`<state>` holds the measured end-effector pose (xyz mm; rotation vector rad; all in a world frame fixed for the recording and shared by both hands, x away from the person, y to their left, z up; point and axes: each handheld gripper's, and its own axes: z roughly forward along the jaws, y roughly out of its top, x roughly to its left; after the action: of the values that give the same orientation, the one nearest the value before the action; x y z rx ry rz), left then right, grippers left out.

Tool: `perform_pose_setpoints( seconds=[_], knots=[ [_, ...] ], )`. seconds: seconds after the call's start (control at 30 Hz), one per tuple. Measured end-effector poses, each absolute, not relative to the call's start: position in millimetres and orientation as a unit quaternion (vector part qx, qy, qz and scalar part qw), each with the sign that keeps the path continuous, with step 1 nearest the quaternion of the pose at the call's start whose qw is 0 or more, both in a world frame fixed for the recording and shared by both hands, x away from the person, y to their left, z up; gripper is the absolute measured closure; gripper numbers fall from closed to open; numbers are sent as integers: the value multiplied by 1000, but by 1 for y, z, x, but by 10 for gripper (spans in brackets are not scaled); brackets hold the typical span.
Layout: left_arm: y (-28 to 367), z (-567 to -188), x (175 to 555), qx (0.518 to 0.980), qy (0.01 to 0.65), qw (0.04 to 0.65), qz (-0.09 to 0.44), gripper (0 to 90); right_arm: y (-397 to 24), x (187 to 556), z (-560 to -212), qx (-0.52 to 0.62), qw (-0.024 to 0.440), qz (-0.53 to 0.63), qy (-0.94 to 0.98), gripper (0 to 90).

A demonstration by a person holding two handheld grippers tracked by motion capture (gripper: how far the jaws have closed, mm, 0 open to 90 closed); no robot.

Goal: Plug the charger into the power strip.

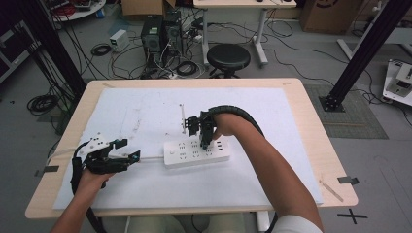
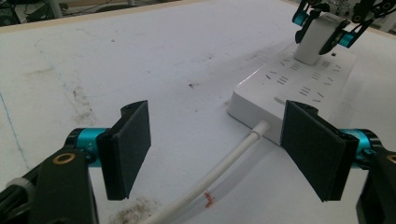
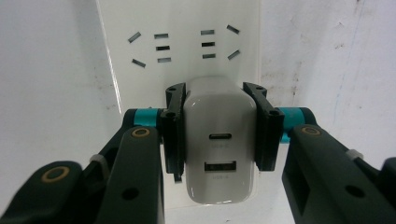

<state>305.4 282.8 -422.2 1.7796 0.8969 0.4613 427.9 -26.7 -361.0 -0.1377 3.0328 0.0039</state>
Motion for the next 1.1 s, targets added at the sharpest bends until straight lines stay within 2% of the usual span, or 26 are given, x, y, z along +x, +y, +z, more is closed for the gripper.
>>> perform_pose_setpoints(
  seconds=[0.43,0.47,0.53,0.57,0.67,0.83,1.1],
  knots=[
    [280,-422,306,743,376,520,191,248,-32,432,-362,-32,38,19,999,626],
    [280,-422,306,743,375,520,193,248,-33,431,-362,-29,38,26,999,601],
    [280,-422,305,742,375,520,193,248,-37,431,-359,-5,37,48,998,430],
    [280,-422,305,743,375,520,193,248,-39,432,-356,16,38,68,997,375],
    [280,-422,304,741,375,522,193,248,-50,431,-346,61,44,116,990,272],
    [276,-422,302,744,369,523,192,248,-71,424,-340,117,57,153,980,216],
    [273,-420,300,745,364,526,190,247,-114,414,-333,204,68,225,950,215]
  ],
)
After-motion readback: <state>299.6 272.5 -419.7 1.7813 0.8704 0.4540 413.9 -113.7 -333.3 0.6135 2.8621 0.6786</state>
